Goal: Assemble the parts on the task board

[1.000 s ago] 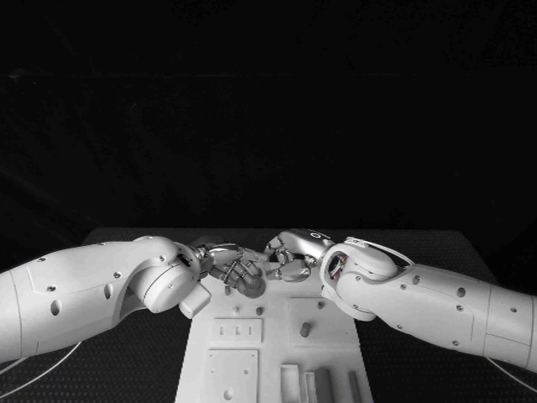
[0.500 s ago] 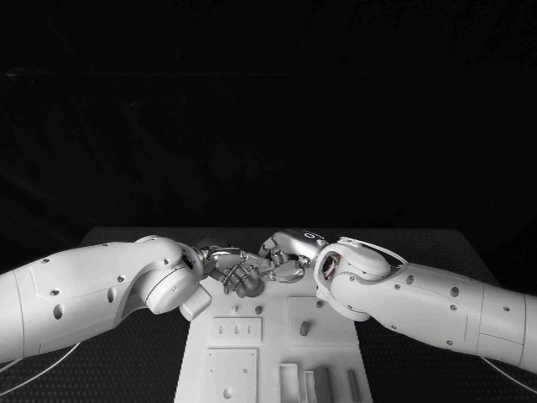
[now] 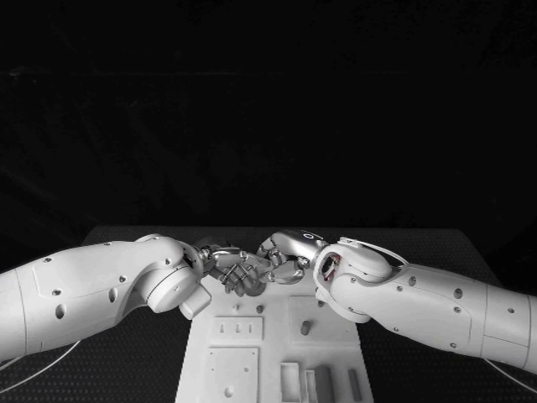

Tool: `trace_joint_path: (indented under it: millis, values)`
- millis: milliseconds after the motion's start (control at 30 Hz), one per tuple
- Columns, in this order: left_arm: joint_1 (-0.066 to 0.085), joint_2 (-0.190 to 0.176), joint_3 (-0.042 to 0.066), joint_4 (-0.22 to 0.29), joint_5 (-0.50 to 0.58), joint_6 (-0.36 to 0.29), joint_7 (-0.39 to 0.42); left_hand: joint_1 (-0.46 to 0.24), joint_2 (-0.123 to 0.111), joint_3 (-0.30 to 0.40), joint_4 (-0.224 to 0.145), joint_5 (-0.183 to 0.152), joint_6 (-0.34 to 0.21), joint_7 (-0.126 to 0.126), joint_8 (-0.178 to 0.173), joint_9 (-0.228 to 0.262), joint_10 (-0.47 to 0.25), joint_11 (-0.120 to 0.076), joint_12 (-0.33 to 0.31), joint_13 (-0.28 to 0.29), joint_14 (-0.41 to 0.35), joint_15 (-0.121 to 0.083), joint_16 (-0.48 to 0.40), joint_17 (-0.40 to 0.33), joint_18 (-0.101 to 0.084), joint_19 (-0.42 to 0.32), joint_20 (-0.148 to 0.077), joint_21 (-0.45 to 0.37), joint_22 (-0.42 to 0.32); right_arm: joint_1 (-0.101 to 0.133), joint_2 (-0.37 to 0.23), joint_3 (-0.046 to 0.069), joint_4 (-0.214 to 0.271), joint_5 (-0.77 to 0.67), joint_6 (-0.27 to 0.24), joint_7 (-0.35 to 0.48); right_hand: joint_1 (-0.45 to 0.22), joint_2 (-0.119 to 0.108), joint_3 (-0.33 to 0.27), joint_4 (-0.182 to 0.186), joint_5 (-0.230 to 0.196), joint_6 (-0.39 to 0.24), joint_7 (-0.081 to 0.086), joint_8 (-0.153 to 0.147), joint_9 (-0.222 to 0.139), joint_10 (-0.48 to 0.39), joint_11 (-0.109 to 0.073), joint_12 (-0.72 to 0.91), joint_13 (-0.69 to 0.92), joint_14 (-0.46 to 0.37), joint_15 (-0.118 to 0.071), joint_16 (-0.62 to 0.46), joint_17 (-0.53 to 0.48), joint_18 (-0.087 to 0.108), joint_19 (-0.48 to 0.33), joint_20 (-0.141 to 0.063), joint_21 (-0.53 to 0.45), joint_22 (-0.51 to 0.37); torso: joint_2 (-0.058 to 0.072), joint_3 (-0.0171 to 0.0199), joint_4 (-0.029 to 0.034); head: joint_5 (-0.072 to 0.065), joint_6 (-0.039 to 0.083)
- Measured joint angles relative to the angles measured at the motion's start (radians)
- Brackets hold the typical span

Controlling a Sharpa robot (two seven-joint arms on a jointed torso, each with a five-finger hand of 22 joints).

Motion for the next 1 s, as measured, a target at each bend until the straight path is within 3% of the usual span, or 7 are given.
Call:
trace_joint_path:
  millis: [267,800,1000]
  values:
    - [0.000,0.000,0.000,0.001,-0.007,-0.005,-0.004,0.000,0.000,0.003,-0.008,0.000,0.000,0.000,-0.009,-0.002,0.000,0.000,0.000,0.004,0.000,0.000,0.000,0.000,0.000,0.000,0.000,-0.004,0.000,0.000,-0.001,0.000,0.007,-0.003,0.001,-0.001,0.001,0.002,0.000,0.000,0.000,0.000,0.000,0.000,0.000,0.004,-0.004,0.000,0.000,0.000,0.000,0.000,0.000,0.000,0.000,0.000,0.000,0.000,0.000,-0.0003,-0.0003,0.001,-0.002]
    - [0.000,0.008,-0.001,0.000,-0.015,-0.008,-0.014,0.042,0.049,0.031,-0.043,0.000,0.004,0.004,-0.012,-0.003,0.000,0.000,-0.004,0.022,0.000,0.000,0.000,0.005,0.000,0.000,0.000,-0.004,0.007,0.000,0.001,0.000,0.012,-0.006,0.001,-0.007,0.003,0.005,-0.003,-0.003,0.000,0.000,0.000,0.000,0.000,0.004,-0.004,0.000,0.000,0.004,-0.001,-0.001,0.000,0.000,0.000,0.000,0.000,0.001,-0.001,-0.0010,-0.0003,0.004,-0.002]
    - [0.000,0.008,-0.001,0.000,-0.016,-0.010,-0.017,0.044,0.045,0.046,-0.035,0.000,0.004,0.004,-0.012,-0.004,0.000,0.000,-0.008,0.027,0.000,0.000,0.000,0.005,0.000,0.000,0.000,-0.004,0.010,0.000,0.004,0.000,0.012,-0.007,0.001,-0.008,0.004,0.005,-0.003,-0.003,0.000,0.000,0.000,0.000,0.000,0.004,-0.004,0.000,0.000,0.004,-0.001,-0.001,0.000,0.000,0.000,0.000,0.000,0.001,-0.001,-0.0012,-0.0002,0.004,-0.002]
